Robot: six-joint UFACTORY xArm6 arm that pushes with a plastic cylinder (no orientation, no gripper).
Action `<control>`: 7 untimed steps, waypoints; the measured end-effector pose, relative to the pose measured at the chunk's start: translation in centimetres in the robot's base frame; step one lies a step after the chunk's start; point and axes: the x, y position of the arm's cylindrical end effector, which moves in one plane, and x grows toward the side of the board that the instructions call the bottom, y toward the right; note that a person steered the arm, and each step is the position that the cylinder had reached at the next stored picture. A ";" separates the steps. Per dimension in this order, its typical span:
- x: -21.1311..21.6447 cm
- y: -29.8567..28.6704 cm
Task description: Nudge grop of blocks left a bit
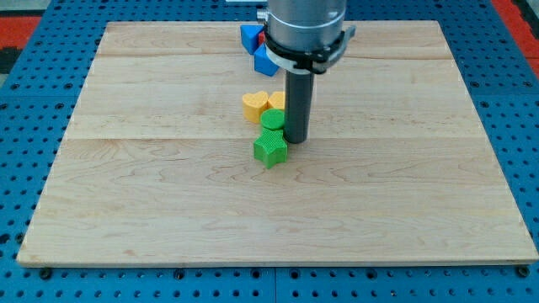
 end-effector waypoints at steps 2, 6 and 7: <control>0.0 2.6; 3.5 -2.7; 2.2 -0.8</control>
